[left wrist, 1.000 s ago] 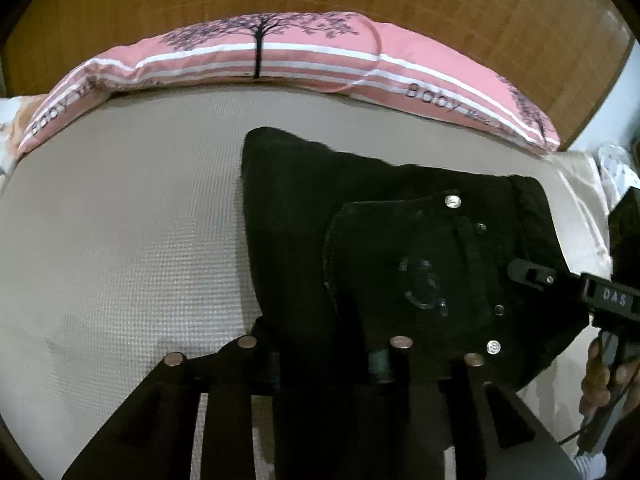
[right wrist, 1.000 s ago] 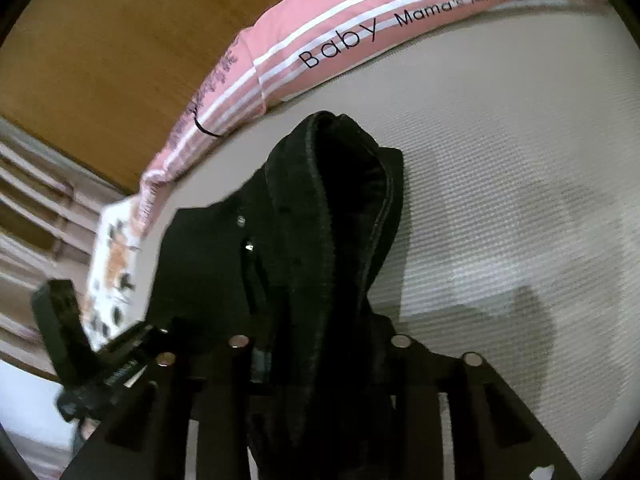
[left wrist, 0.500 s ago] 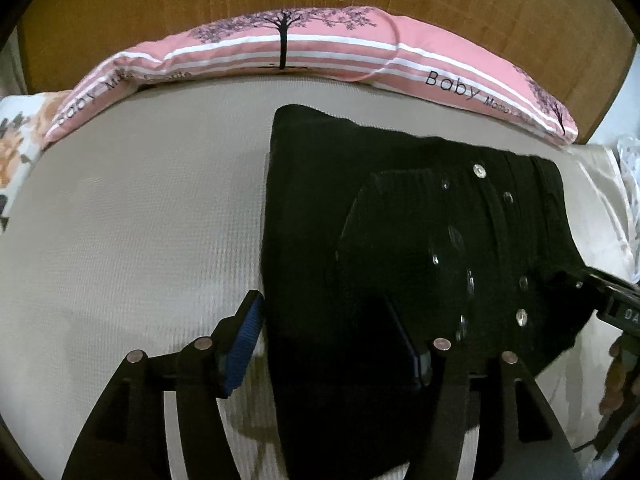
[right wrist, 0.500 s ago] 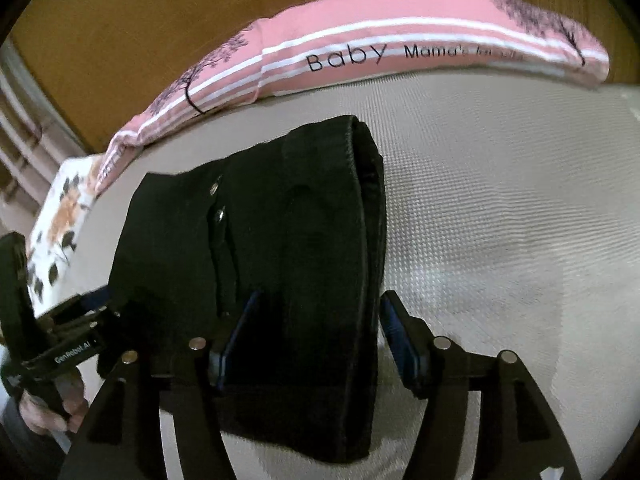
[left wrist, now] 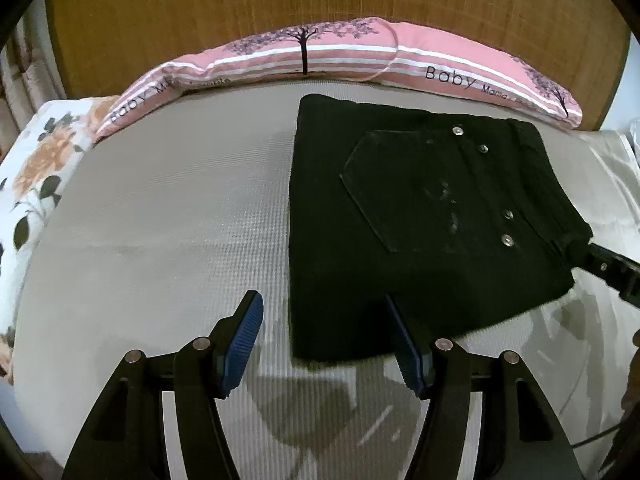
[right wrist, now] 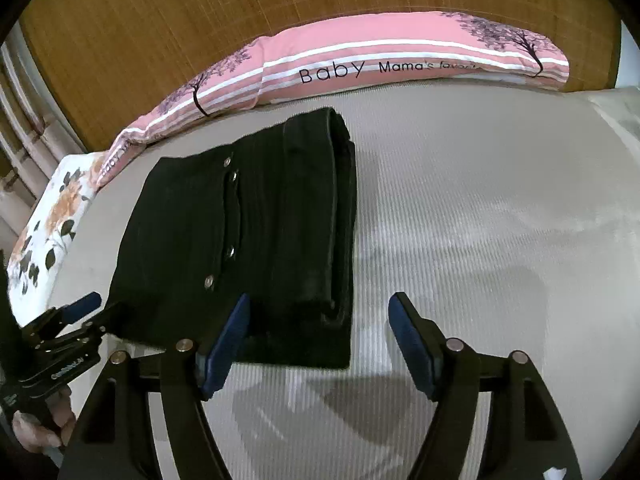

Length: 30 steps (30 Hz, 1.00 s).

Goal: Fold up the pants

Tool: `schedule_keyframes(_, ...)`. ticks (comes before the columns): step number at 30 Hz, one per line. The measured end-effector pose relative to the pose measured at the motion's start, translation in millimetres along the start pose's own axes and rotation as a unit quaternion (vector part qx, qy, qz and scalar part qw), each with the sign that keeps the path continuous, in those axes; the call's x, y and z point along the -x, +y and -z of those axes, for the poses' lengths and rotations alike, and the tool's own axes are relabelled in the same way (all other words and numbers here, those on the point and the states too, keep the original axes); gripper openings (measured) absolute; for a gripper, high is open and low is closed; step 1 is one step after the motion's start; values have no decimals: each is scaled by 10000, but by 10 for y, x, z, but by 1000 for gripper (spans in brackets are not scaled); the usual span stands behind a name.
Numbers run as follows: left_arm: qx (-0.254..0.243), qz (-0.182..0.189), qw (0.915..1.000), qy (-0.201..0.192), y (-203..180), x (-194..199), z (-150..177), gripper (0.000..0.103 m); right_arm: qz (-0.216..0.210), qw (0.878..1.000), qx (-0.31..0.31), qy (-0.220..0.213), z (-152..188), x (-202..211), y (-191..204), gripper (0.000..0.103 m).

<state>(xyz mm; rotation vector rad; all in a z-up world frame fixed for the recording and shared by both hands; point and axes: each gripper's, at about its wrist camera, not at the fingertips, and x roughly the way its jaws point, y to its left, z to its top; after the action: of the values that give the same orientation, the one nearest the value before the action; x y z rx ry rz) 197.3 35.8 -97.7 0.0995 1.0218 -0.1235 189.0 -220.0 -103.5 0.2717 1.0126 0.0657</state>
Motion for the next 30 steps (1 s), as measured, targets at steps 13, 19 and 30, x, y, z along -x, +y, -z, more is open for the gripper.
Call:
schedule_keyframes(13, 5, -303, 9994, -192, -149, 510, 357, 72, 165, 9995, 203, -173, 394, 446, 207, 79)
schedule_keyframes(19, 17, -280, 9989, -375, -154, 764, 463, 75, 272, 9975, 412, -506, 539, 710, 393, 89)
schedule_keyframes(30, 52, -353, 9975, -612, -128, 968, 579, 75, 495, 9933, 579, -868, 686, 898, 690, 99)
